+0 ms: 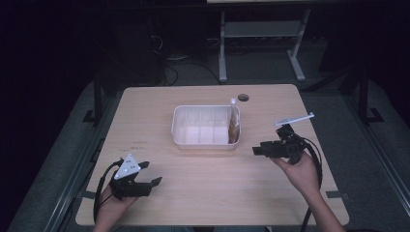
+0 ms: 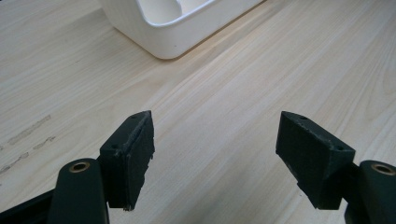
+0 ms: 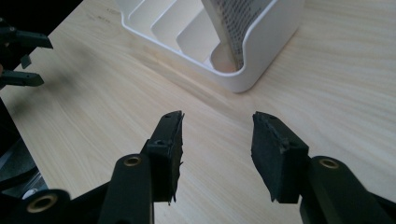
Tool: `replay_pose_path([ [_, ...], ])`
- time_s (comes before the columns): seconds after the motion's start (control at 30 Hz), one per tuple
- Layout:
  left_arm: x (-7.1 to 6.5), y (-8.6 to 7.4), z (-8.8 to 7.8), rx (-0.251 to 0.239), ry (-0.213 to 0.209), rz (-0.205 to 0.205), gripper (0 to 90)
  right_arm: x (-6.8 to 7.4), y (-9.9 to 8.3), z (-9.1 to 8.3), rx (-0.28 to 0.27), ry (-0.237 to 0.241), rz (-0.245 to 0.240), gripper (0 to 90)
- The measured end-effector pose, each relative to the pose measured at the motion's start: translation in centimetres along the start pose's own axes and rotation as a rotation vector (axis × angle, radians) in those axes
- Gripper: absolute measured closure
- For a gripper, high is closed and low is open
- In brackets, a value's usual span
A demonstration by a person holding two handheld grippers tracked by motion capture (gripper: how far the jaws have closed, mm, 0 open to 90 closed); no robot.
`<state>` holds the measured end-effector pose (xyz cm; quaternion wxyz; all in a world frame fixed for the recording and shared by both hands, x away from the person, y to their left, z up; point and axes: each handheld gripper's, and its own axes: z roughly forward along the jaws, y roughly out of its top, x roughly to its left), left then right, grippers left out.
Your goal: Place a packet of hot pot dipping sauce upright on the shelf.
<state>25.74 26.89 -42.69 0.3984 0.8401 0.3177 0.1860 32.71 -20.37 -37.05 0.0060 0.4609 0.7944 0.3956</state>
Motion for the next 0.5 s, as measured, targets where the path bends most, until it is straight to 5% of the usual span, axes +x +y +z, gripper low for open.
replay_pose_path([
  [0.5, -0.1, 0.0, 0.0, 0.005, 0.002, 0.012, 27.4, -0.4, -3.6, 0.2, -0.031, 0.007, -0.007, 47.5],
])
